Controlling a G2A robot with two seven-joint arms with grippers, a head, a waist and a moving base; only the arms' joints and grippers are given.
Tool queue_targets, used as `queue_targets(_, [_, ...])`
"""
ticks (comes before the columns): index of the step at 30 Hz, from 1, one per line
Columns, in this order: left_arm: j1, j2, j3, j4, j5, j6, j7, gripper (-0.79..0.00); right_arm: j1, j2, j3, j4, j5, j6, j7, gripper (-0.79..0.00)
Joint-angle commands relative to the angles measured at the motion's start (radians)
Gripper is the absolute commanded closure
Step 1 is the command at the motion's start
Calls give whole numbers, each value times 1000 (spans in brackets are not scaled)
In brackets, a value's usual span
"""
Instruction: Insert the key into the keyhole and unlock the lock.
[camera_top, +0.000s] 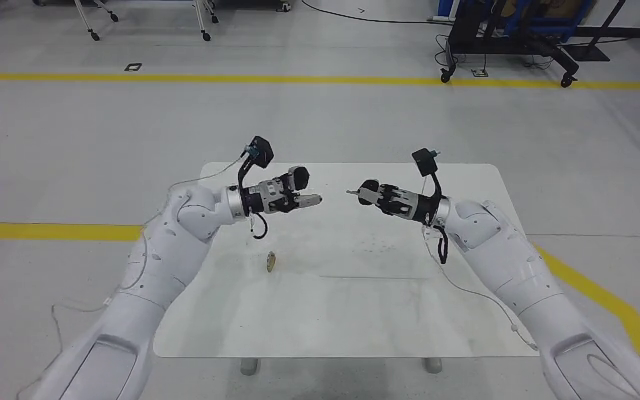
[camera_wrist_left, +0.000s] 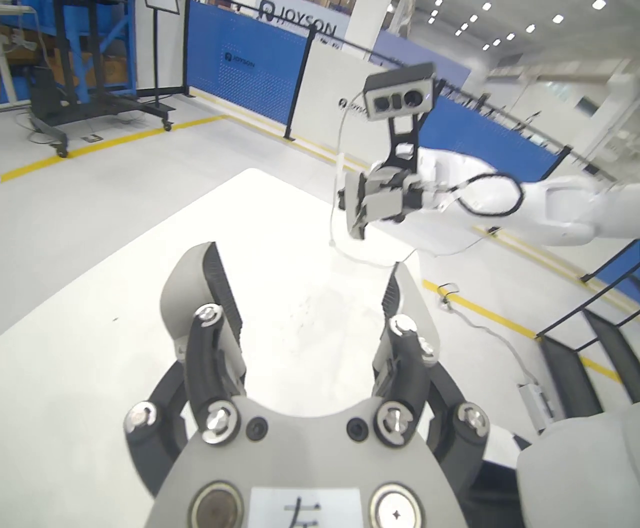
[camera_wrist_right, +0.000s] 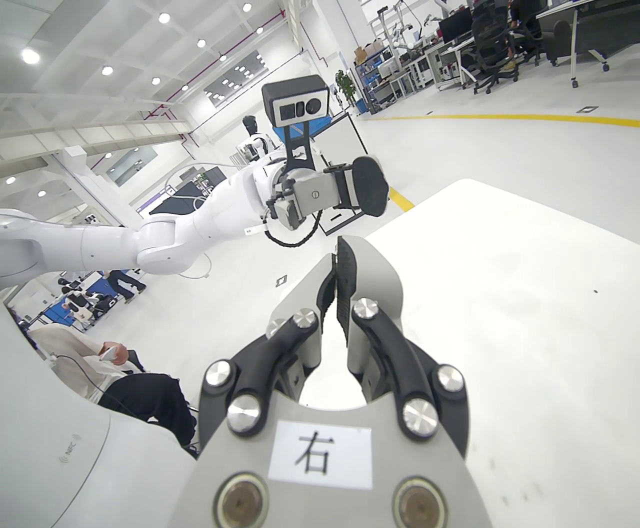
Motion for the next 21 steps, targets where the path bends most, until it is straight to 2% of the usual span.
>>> queue_targets(1, [70,29,-63,-99,213,78,22,-785,0,0,-1,0,0,0,0,0])
queue_targets(5, [279,80,-176,-350,463,243,-3,-785,0,0,-1,0,0,0,0,0])
queue_targets(8, [412,101,-221,-506,567,387,-134,-785,0,0,-1,0,0,0,0,0])
queue_targets(10, [465,105,-211,-581,646,491,-226,-785,0,0,-1,0,0,0,0,0])
queue_targets(13, [492,100,-160,-625,715,576,-311,-785,0,0,-1,0,0,0,0,0])
queue_targets(21, [440,83,-99,-578,691,627,-399,-785,0,0,-1,0,0,0,0,0])
